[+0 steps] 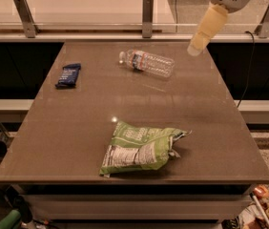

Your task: Place water bottle upright

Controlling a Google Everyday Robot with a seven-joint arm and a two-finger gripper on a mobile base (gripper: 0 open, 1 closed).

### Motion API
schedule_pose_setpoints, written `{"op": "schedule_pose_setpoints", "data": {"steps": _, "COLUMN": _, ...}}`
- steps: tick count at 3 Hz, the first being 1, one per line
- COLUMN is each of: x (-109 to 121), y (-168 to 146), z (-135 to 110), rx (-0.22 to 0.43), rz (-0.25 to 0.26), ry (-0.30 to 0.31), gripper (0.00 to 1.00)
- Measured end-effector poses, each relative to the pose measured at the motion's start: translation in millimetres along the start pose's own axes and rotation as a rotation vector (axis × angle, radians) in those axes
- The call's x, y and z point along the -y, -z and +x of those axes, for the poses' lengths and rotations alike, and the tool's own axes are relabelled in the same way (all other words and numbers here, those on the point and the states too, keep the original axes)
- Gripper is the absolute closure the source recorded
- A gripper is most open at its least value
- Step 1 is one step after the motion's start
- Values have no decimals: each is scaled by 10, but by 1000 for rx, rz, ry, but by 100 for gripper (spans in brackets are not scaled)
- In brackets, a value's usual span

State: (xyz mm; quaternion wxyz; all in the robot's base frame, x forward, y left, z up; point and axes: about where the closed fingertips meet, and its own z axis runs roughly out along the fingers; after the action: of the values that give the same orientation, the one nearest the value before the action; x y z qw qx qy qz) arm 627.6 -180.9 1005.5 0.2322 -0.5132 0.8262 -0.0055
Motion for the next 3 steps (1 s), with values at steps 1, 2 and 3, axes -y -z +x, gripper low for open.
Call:
{"op": "schedule_pose_setpoints", "data": {"steps": 1, "x": -34, "y": -238, "z": -103, "rx": 49, "rz": -12, "ry": -29, "gripper": 0}}
{"op": "schedule_pose_setpoints", "data": {"steps": 2, "x": -81, "y": -411, "z": -267, "rx": 84, "rz": -4, "ry": -34, "gripper": 0}}
{"op": "schedule_pose_setpoints", "data": {"steps": 3, "x": -78, "y": -555, "z": -440, "rx": 95, "rz": -6, "ry": -18, "gripper": 0}}
